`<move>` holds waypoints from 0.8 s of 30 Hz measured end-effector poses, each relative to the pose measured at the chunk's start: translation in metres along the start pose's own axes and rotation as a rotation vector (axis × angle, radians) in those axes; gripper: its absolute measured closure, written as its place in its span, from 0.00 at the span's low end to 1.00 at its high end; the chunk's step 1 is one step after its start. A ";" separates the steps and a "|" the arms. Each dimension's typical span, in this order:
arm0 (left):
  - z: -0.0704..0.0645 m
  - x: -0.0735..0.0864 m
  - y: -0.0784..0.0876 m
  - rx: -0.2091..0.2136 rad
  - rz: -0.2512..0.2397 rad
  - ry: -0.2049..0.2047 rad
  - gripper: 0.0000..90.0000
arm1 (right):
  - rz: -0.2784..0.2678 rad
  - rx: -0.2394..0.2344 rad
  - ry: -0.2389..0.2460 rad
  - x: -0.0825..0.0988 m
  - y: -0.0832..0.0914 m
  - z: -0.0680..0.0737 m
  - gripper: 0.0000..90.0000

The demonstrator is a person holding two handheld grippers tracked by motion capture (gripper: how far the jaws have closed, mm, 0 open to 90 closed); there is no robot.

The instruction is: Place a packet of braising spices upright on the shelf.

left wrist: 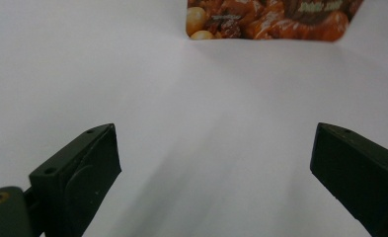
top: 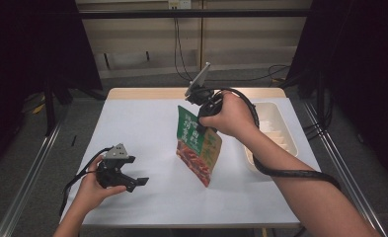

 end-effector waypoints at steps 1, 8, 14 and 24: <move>0.000 0.000 0.000 0.000 0.000 0.001 0.05 | 0.008 0.010 0.015 0.000 0.001 -0.001 1.00; 0.000 0.000 -0.001 -0.003 -0.004 0.000 0.05 | 0.039 0.036 0.101 -0.001 0.009 -0.011 1.00; 0.001 -0.001 0.000 0.002 -0.013 0.004 0.05 | 0.047 0.031 0.115 -0.003 0.013 -0.021 1.00; 0.002 0.001 0.001 0.001 0.003 0.013 0.05 | 0.040 0.019 0.138 -0.006 0.012 -0.038 1.00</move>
Point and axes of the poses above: each handheld gripper's, and its own axes: y roughly backward along the jaws, x roughly out of its underside, z roughly to its left, the point moved 6 cm from there along -y, roughly forward along the jaws, and after that the axes turned 14 degrees about x, right-handed, at the moved point
